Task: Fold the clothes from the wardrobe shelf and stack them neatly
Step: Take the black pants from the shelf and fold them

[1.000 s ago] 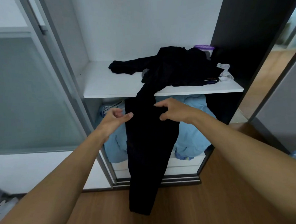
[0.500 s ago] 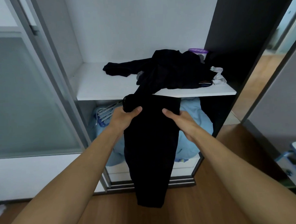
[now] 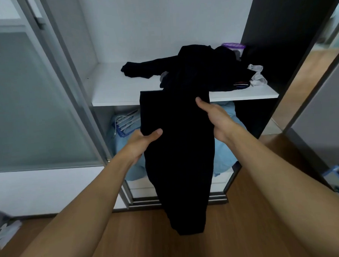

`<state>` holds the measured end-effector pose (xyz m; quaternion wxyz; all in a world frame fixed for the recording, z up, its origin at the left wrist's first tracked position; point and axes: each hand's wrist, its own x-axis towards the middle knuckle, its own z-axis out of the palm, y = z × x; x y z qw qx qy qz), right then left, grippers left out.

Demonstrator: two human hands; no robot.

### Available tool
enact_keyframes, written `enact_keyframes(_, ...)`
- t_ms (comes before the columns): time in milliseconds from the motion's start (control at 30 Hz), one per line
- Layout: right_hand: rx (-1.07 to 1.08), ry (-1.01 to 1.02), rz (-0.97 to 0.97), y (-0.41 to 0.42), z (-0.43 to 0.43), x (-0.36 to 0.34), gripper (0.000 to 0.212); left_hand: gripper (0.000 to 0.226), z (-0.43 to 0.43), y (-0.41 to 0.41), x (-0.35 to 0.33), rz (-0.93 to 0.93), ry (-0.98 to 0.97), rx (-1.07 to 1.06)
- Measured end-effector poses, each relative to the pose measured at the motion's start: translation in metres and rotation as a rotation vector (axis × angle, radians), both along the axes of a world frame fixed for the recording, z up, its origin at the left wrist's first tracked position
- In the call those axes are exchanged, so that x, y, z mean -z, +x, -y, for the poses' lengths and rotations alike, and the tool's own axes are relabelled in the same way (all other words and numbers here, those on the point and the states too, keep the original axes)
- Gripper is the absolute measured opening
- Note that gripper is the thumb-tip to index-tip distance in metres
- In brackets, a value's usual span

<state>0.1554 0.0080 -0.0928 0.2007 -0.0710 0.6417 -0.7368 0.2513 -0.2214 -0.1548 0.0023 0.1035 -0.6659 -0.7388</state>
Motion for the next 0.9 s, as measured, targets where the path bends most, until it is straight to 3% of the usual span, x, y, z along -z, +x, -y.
enact_keyframes(133,-0.095,-0.006,0.029,0.014,-0.021,0.030,0.055,0.011,-0.012,-0.010,-0.012,-0.040,0.028,-0.087)
enact_keyframes(233,-0.053,0.066,0.028,0.034,-0.024,0.058,0.039,0.016,-0.016,-0.014,-0.017,-0.035,0.008,-0.190)
enact_keyframes(333,0.051,0.015,0.050,0.041,-0.015,0.059,0.033,0.037,-0.010,-0.010,-0.015,0.057,0.021,-0.142)
enact_keyframes(433,0.098,-0.012,0.089,0.040,-0.009,0.053,0.033,0.070,0.002,0.005,0.007,0.171,0.126,0.065)
enact_keyframes(500,0.113,0.005,0.189,0.036,-0.011,0.048,0.034,0.075,0.003,0.015,0.024,0.206,0.153,0.189)
enact_keyframes(633,0.059,0.051,0.423,0.025,-0.019,0.039,0.034,0.056,-0.004,0.009,0.030,0.135,0.097,0.054)
enact_keyframes(767,-0.080,-0.016,0.322,0.024,-0.038,0.050,0.041,0.023,-0.012,0.000,0.017,0.060,0.145,-0.037)
enact_keyframes(900,-0.172,-0.031,0.279,0.042,-0.039,0.072,0.034,0.019,-0.017,-0.006,0.002,0.094,0.220,-0.111)
